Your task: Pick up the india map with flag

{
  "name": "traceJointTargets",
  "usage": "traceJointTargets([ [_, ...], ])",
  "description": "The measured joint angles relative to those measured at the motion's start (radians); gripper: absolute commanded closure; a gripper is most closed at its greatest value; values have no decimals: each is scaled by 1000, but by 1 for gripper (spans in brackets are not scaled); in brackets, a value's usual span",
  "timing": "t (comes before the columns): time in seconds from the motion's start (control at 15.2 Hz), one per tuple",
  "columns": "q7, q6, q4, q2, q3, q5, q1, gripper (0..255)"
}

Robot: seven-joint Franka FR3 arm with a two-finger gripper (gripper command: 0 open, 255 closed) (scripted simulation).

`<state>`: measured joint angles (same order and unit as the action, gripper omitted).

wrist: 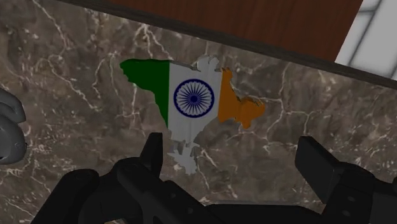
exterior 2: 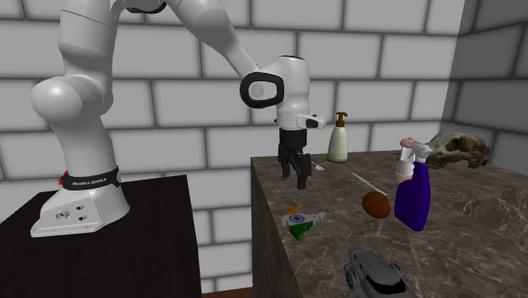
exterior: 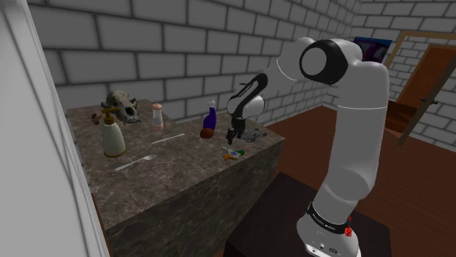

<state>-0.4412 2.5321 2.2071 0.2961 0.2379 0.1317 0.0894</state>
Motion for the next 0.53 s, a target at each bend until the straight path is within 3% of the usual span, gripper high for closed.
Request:
traceJointTargets([
  [0.53,-71,72,-189,257,-41,74,68,0],
])
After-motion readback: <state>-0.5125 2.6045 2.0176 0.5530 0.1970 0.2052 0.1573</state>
